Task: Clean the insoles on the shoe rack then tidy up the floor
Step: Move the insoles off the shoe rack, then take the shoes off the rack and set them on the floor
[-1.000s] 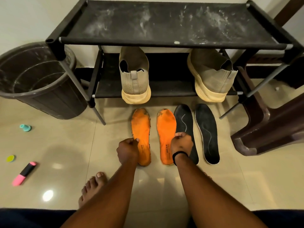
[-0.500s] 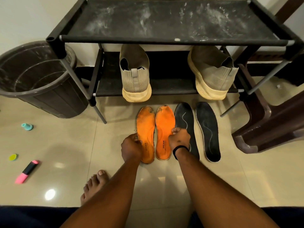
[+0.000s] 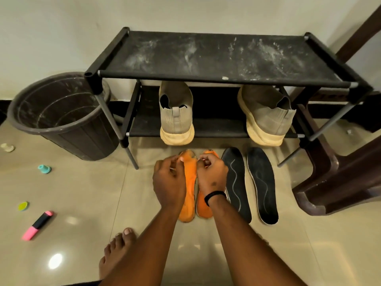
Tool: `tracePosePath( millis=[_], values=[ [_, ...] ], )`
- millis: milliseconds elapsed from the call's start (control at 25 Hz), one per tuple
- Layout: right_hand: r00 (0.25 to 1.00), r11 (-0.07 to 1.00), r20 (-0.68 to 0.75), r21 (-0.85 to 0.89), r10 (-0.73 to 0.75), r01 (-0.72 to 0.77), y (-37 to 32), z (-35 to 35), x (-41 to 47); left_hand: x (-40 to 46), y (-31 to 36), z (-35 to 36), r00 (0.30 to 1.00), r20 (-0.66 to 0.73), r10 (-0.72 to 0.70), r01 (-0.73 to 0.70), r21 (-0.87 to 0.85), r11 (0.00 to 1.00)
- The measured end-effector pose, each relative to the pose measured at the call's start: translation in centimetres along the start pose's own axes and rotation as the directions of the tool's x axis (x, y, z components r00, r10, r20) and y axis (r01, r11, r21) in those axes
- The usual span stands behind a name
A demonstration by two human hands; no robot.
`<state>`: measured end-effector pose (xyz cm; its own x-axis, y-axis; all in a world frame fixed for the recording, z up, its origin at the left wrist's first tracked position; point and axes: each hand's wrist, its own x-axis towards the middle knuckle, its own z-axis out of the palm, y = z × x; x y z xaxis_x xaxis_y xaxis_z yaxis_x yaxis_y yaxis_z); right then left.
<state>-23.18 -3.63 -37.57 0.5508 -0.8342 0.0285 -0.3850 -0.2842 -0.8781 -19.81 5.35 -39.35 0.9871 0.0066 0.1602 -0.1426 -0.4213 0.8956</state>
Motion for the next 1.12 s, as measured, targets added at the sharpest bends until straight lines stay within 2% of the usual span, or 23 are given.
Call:
tracePosePath(
  millis=[120, 200, 240, 320, 360, 440, 520, 560, 680, 760, 840, 960, 1040, 1120],
  values=[
    [0.978, 0.980, -0.140, 0.100, -0.158, 0.172, -3.7, -1.2, 1.8, 2.2, 4.0, -1.2, 0.984, -0.096, 0.149, -0.157, -0.084, 0.984],
    [0.910, 0.962, -0.343, 0.053, -0.234, 0.267, -5.8, -3.2, 3.7, 4.1, 6.6, -2.0, 0.970, -0.123, 0.209, -0.211, -0.006, 0.977],
    [0.863, 0.964, -0.441, -0.018, -0.246, 0.266, -6.7, -4.5, 4.8, 5.1, 7.7, -2.3, 0.973, -0.080, 0.218, -0.213, 0.063, 0.975],
    [0.788, 0.965, -0.571, -0.236, -0.230, 0.111, -7.6, -7.2, 7.1, 7.1, 9.5, -2.8, 0.978, 0.121, 0.170, -0.193, 0.220, 0.956],
    [0.790, 0.940, -0.582, -0.340, -0.192, -0.021, -7.6, -8.5, 8.1, 8.1, 10.2, -3.0, 0.964, 0.236, 0.121, -0.189, 0.291, 0.938],
    [0.872, 0.873, -0.489, -0.434, -0.020, -0.223, -6.9, -11.0, 9.8, 9.5, 10.9, -3.5, 0.912, 0.409, 0.034, -0.216, 0.408, 0.887],
    [0.948, 0.850, -0.284, -0.455, 0.143, -0.265, -5.9, -13.0, 10.8, 10.3, 11.3, -4.2, 0.885, 0.464, 0.025, -0.257, 0.444, 0.858],
    [0.963, 0.854, -0.211, -0.457, 0.168, -0.249, -5.6, -13.8, 10.9, 10.4, 11.6, -4.8, 0.883, 0.467, 0.038, -0.266, 0.434, 0.861],
    [0.966, 0.890, -0.252, -0.422, 0.064, -0.170, -6.3, -14.4, 8.7, 9.4, 13.3, -7.3, 0.883, 0.459, 0.100, -0.301, 0.389, 0.870],
    [0.959, 0.944, -0.272, -0.288, 0.078, -0.159, -7.6, -12.9, 4.9, 7.8, 14.3, -9.4, 0.880, 0.461, 0.117, -0.312, 0.374, 0.874],
    [0.965, 0.969, -0.234, -0.186, 0.117, -0.163, -8.2, -10.6, -0.1, 6.5, 14.8, -11.7, 0.871, 0.483, 0.094, -0.311, 0.391, 0.866],
    [0.989, 0.956, -0.141, -0.280, 0.046, -0.084, -9.4, -7.1, -7.1, 5.9, 16.2, -16.7, 0.836, 0.547, -0.035, -0.213, 0.384, 0.899],
    [0.999, 0.926, -0.041, -0.378, -0.015, -0.001, -11.5, -5.5, -10.0, 6.4, 16.9, -20.6, 0.801, 0.590, -0.101, -0.188, 0.408, 0.894],
    [0.996, 0.912, 0.079, -0.402, -0.050, 0.077, -14.2, -4.6, -11.9, 7.3, 17.5, -24.2, 0.773, 0.609, -0.177, -0.148, 0.445, 0.883]
  ],
)
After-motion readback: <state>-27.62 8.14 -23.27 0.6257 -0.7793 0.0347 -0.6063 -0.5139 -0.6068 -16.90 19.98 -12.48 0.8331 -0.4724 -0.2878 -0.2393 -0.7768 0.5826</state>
